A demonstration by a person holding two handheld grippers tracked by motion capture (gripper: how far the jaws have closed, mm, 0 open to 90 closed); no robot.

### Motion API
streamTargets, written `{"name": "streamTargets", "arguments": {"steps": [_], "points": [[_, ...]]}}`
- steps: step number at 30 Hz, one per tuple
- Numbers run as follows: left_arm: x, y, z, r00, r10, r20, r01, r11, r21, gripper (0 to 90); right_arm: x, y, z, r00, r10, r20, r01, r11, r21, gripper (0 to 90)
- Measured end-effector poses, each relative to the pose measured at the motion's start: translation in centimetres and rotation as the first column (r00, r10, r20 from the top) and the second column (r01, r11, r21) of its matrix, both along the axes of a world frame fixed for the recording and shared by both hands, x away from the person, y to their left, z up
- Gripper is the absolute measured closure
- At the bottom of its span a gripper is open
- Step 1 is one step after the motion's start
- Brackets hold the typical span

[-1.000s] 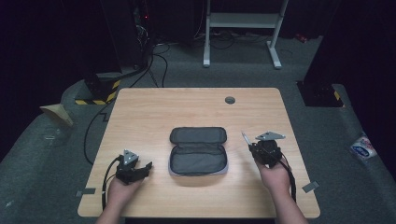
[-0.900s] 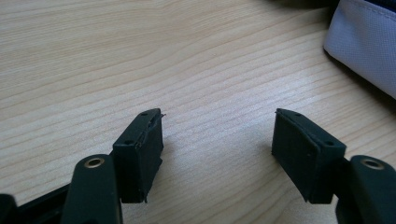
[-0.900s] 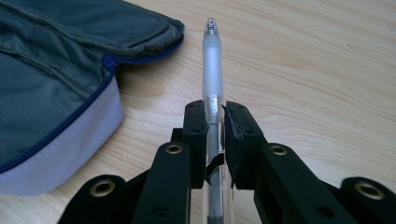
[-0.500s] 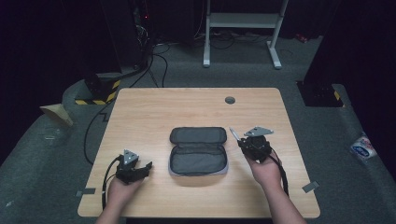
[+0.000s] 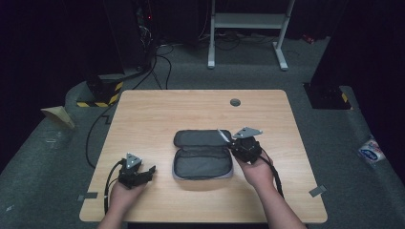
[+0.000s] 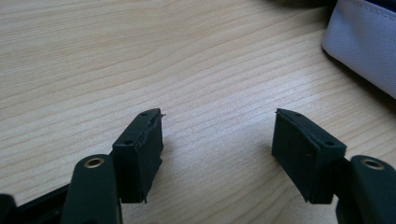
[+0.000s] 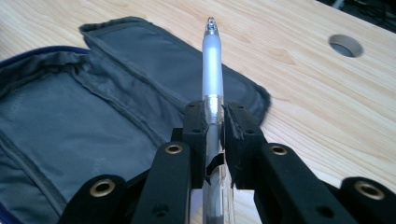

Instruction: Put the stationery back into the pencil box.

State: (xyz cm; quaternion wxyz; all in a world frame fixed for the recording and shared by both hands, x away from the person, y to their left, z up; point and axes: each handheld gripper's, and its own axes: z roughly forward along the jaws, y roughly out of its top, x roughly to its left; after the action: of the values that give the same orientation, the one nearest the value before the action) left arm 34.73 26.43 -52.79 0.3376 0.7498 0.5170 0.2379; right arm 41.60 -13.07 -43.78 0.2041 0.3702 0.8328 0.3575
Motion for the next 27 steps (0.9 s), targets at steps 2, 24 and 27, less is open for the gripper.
{"name": "streamTargets", "arguments": {"steps": [2, 24, 27], "points": [[0.1, 0.0, 0.0, 1.0, -0.002, 0.0, 0.002, 1.0, -0.001, 33.8, 0.0, 0.6, -0.1, 0.9999, 0.011, -0.004, -0.011, 0.9999, -0.004, 78.6], [0.2, 0.0, 0.0, 1.0, -0.009, 0.0, 0.009, 1.0, 0.0, 33.8, -1.4, 6.9, -1.1, 0.985, 0.173, -0.006, -0.173, 0.9846, -0.027, 78.6], [0.2, 0.0, 0.0, 1.0, -0.007, 0.0, 0.007, 1.0, 0.0, 33.8, -1.6, 7.8, -1.3, 0.9803, 0.198, -0.006, -0.198, 0.9799, -0.025, 78.5]]}}
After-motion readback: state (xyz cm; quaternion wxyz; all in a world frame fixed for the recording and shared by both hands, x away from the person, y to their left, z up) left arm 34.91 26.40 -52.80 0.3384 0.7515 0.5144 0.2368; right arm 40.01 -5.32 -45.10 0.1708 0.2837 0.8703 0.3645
